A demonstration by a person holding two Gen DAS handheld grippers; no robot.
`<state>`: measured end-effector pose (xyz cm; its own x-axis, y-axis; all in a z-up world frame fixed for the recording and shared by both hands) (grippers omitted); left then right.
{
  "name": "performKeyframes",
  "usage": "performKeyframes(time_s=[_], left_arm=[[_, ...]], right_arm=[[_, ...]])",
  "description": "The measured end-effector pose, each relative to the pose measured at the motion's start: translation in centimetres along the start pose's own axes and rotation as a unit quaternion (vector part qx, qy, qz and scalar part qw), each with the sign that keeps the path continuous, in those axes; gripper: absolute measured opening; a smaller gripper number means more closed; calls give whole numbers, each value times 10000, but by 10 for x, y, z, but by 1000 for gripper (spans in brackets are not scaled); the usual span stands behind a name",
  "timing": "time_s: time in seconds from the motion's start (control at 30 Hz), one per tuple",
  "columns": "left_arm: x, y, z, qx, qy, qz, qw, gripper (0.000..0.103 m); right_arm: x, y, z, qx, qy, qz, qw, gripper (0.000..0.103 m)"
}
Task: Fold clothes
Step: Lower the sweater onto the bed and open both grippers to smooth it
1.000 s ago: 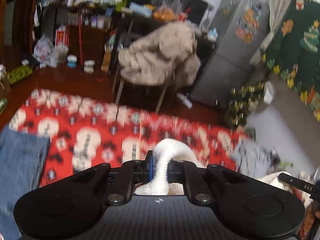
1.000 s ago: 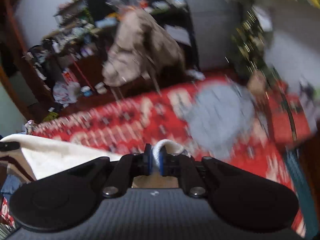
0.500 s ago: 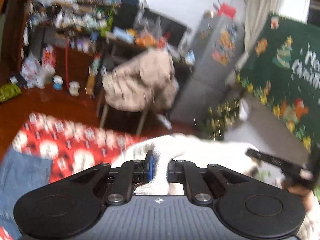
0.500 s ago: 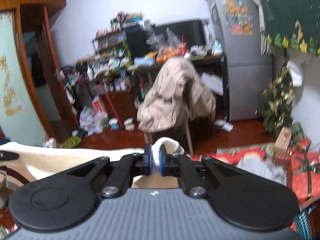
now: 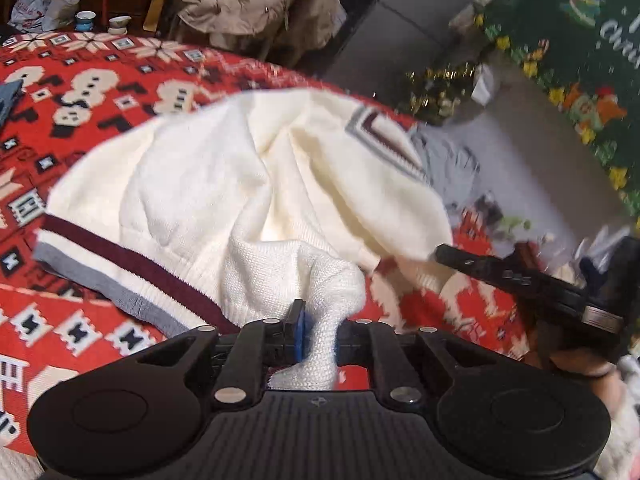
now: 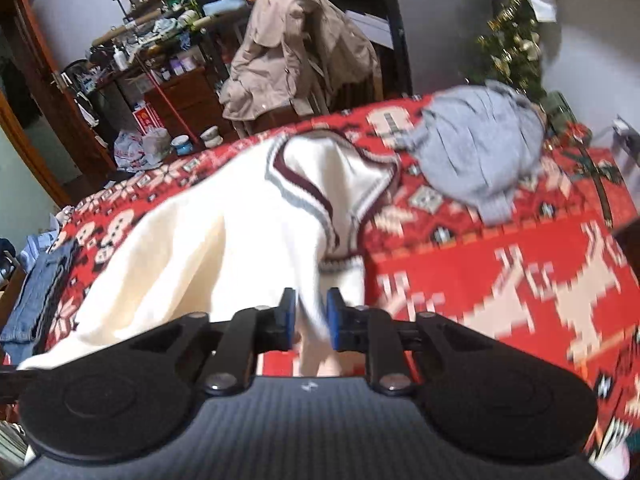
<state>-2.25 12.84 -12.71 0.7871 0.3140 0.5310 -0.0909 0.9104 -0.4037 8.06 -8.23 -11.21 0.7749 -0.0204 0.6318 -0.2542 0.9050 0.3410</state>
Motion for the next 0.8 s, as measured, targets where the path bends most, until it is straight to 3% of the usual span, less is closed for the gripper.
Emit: performKeyframes(time_s=[0.07,0.23,0.33,0.57,0.8], left_arm=[[-7,0,-3,48,24,-57,10000,13],[-21,0,7,-35,-26,137,9999,26],[-28,-1,18,-145,-147,277,9994,34],[-41,1,46,9,-431,280,9987,35],[-41,26,73,96,-733,458,9962,46]], right_arm=[[-11,-3,8,49,-28,-76,10000,21],[-30,5,30,291,-108,-83,9995,35],[-37,15,50,480,-213,-98,9986,37],[-63,33,70,728,-236,13,9971,47],[-94,53,80,917,-49,239,9955,50]])
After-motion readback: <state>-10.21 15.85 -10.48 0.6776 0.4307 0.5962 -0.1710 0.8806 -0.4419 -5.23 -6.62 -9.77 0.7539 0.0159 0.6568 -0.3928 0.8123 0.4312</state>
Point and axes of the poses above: each gripper's, at about its wrist camera, not at the fingertips, and z roughly against the way its jaws point, y to its left, x to its top, the point moved 6 cm from there along -z, roughly the way its jaws point, and after that the axes turned 5 degrees about -z, right-handed, at the moved point
